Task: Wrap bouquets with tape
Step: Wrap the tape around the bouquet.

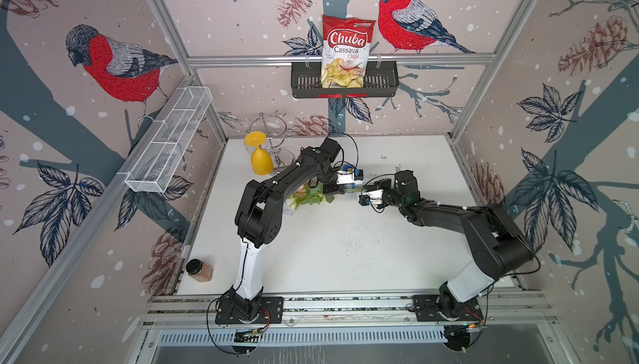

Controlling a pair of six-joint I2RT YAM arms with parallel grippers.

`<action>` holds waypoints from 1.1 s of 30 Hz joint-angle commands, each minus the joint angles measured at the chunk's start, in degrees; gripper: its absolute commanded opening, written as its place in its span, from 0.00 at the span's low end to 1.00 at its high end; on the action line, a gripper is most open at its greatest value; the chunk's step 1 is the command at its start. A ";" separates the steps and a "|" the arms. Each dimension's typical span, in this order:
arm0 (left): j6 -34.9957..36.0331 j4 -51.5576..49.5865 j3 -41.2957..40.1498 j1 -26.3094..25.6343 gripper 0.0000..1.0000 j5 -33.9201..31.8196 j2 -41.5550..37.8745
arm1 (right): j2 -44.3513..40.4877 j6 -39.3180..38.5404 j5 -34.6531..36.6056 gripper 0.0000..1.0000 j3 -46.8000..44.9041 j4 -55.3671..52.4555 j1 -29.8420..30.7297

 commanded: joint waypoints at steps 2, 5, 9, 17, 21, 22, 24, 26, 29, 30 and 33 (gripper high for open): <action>-0.45 2.46 -1.36 0.09 0.00 -1.06 -1.86 | -1.79 4.23 -2.45 0.27 -0.28 0.49 1.26; -0.79 5.42 -4.19 0.00 0.00 -0.71 -4.40 | -5.67 7.83 -0.69 0.45 -4.40 2.28 1.98; -1.15 8.08 -6.70 -0.69 0.00 -3.78 -6.46 | -13.09 15.35 4.60 0.58 -10.53 5.84 2.90; -2.03 18.20 -15.06 -3.01 0.00 -14.66 -11.30 | -34.03 38.81 18.24 1.00 -16.25 5.46 5.83; -2.03 29.46 -22.91 -5.19 0.00 -22.31 -16.19 | -41.44 43.87 19.24 1.00 -15.00 -0.05 4.80; -1.84 32.43 -24.99 -5.71 0.00 -23.99 -17.30 | -42.20 45.89 18.75 1.00 -13.67 -1.85 4.10; -1.82 39.94 -29.60 -6.86 0.00 -27.88 -19.44 | -41.92 51.73 17.57 1.00 -9.21 -6.43 1.82; -0.62 45.97 -33.12 -7.75 0.00 -30.62 -20.70 | -39.46 57.84 17.32 1.00 -3.63 -11.97 -0.16; 2.63 53.05 -37.17 -9.31 0.00 -34.55 -21.37 | -32.89 58.33 14.11 1.00 6.53 -23.12 -2.10; 3.52 56.09 -38.56 -9.81 0.00 -36.36 -21.29 | -30.43 56.92 13.48 0.97 9.33 -26.69 -2.11; 5.93 63.64 -42.26 -10.81 0.00 -38.27 -21.62 | -24.26 51.60 10.13 0.84 14.45 -33.44 -2.29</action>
